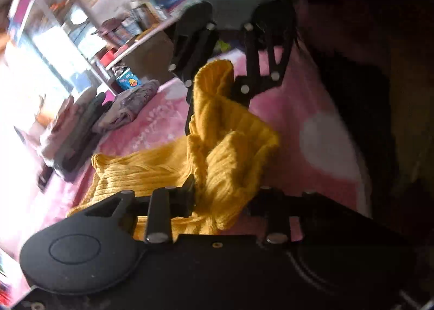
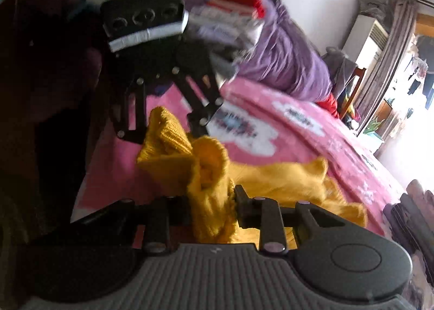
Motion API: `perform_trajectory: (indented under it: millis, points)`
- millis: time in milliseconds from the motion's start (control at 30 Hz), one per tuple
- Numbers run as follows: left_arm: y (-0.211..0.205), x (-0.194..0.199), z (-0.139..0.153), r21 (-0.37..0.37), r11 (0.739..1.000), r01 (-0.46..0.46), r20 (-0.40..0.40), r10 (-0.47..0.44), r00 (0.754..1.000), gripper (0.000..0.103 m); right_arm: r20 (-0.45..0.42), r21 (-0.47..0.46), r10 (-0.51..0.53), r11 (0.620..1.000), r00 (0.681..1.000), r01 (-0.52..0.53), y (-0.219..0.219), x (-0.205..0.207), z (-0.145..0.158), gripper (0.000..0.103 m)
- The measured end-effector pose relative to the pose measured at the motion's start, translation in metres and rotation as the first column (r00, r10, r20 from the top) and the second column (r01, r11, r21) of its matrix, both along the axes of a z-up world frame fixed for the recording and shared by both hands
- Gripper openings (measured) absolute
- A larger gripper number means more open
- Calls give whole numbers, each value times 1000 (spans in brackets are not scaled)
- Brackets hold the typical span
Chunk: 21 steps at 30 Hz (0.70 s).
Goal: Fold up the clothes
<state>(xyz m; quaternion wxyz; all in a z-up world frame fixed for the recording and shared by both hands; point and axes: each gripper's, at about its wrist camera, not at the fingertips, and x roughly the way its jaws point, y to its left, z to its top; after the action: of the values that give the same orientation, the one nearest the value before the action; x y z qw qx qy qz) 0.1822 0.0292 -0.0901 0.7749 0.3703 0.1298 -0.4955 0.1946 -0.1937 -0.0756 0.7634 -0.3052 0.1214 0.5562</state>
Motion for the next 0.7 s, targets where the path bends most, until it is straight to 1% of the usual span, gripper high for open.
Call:
perform_trajectory:
  millis: [33,100,167,200,267,333,367,433,467,500,533,567,600,633,667,700]
  points:
    - [4,6,9,-32,999,-5,-43,4,999,29,-18,23,5,1000,1000,-5,-3,8,9,30]
    - [12,22,27,-77,997,9,-120,-18,993,29,-73,54,36,998,997,-32,-11,30,25,30]
    - [17,42,44,-100,995,29,-203,-49,978,28,-140,84,70,995,988,-59,-16,57,39,30]
    - [20,56,52,-115,993,33,-258,-62,964,28,-179,100,86,993,980,-69,-16,73,44,30]
    - [30,84,65,-148,989,23,-370,-77,926,28,-263,139,108,988,959,-73,-16,107,53,30]
    - [38,117,77,-178,984,-18,-476,-70,876,28,-351,186,111,981,930,-47,-16,142,60,29]
    - [41,132,81,-197,980,-44,-509,-64,858,28,-382,206,107,978,918,-28,-17,158,60,29]
    - [46,163,88,-227,968,-110,-579,-43,814,28,-441,243,89,970,893,23,-19,192,58,29]
    - [48,178,88,-239,960,-142,-598,-31,801,28,-474,259,76,964,877,57,-21,209,55,29]
    - [50,193,87,-251,952,-174,-618,-19,786,28,-507,275,64,957,860,91,-23,225,51,29]
    - [51,206,87,-262,943,-204,-633,-8,774,28,-574,309,86,944,814,118,-26,242,45,29]
    - [50,211,86,-270,939,-214,-618,2,786,27,-651,349,128,926,748,144,-31,259,37,29]
    - [49,204,89,-279,942,-186,-591,-16,806,27,-678,406,171,898,715,170,-38,267,32,29]
    - [46,196,92,-287,946,-154,-564,-36,825,26,-677,434,191,884,711,176,-41,270,28,29]
    - [42,185,89,-289,951,-110,-547,-70,834,27,-672,446,201,878,713,173,-41,272,25,29]
    - [39,181,84,-280,953,-114,-551,-62,832,27,-667,458,210,872,715,171,-40,274,22,29]
